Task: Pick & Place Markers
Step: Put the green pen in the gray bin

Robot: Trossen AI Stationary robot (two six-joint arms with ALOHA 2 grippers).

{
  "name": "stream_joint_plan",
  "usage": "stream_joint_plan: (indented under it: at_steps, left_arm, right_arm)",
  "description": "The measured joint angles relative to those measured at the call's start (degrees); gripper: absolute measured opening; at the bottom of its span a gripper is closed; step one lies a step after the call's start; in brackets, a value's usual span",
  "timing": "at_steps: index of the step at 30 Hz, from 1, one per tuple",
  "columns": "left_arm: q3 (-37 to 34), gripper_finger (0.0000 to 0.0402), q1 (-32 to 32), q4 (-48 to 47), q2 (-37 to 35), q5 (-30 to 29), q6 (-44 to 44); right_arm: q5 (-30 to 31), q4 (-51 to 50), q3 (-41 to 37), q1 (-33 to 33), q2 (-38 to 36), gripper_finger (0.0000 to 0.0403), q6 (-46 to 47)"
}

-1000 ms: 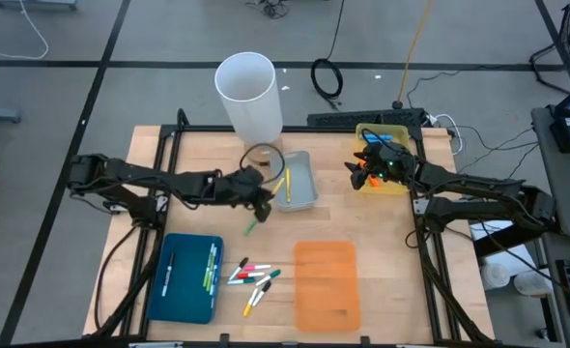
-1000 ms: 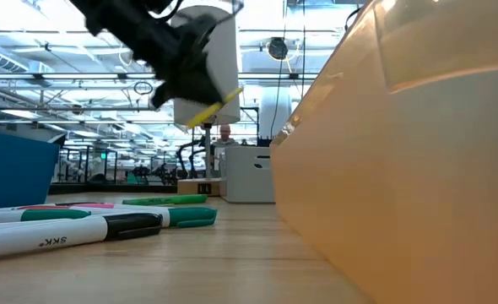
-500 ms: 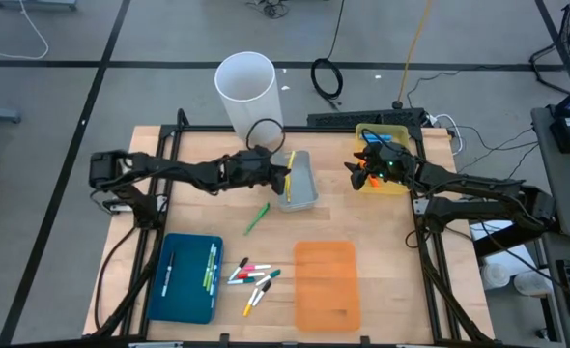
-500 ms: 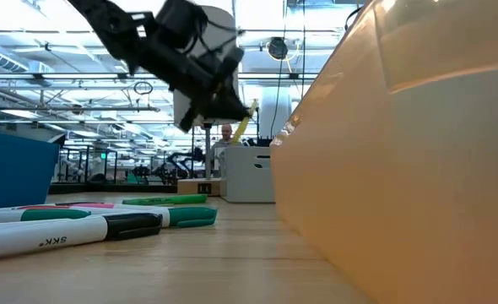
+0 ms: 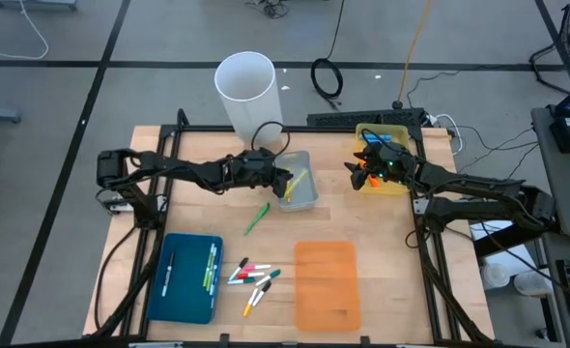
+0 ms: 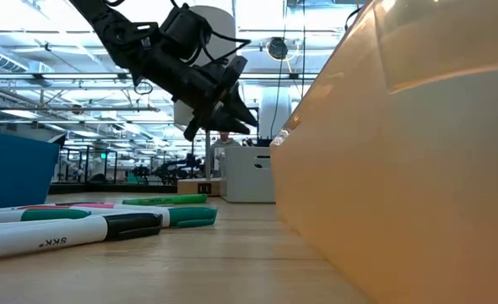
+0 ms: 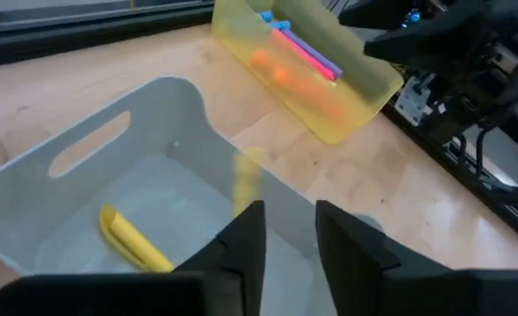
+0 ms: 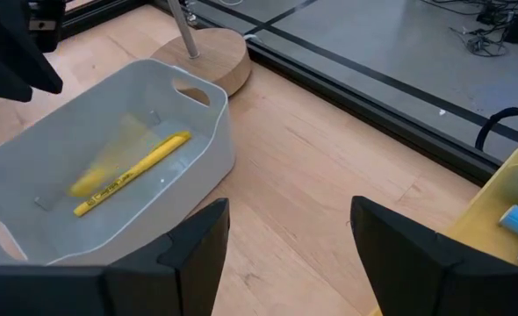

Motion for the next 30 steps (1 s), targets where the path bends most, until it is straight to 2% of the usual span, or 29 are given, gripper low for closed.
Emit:
stream_joint_plan:
  at_steps: [4, 9, 11, 14, 16, 19, 22, 24, 27, 30]
  left_arm:
    - [0.0, 0.0135, 0.0, -0.8, 0.0, 0.7, 0.7]
    - [0.1, 0.015, -0.1, -2.8, -3.1, 16.3, 4.5]
    - [0.0, 0.0151, -0.9, -6.9, -5.5, 21.7, 4.2]
    - [0.3, 0.0151, -3.7, -14.8, -10.2, 23.4, 3.4]
    - [2.8, 0.0152, -6.5, -22.5, -13.3, 21.7, 3.3]
    - [9.6, 0.0152, -11.5, -37.2, -15.6, 12.6, 4.8]
    - [18.5, 0.0152, -16.6, -49.8, -14.0, 1.1, 7.1]
    - [24.7, 0.0152, -19.1, -59.3, -10.9, -3.8, 7.0]
    - [30.6, 0.0152, -20.9, -73.9, -5.4, -5.9, 4.2]
    - [31.4, 0.0152, -21.7, -79.9, -1.2, -4.5, 2.6]
  right_arm:
    - [0.0, 0.0, 0.0, 0.0, 0.0, 0.0226, 0.0]
    - [0.0, -0.2, 0.0, 0.0, 0.0, 0.0226, 0.0]
    - [0.0, -0.2, 0.0, 0.0, 0.0, 0.0226, 0.0]
    - [0.0, -0.2, 0.0, 0.0, 0.0, 0.0226, -0.1]
    - [0.2, -0.1, 0.0, 0.0, 0.0, 0.0226, -0.1]
    - [0.3, 0.0, 0.0, 0.0, 0.0, 0.0226, -0.1]
    - [0.3, 0.1, 0.0, 0.0, 0.0, 0.0226, 0.0]
    - [0.3, 0.2, 0.0, 0.0, 0.0, 0.0226, 0.0]
    - [0.2, 0.1, 0.0, 0.0, 0.0, 0.0226, 0.1]
    - [0.2, 0.0, 0.0, 0.0, 0.0, 0.0226, 0.2]
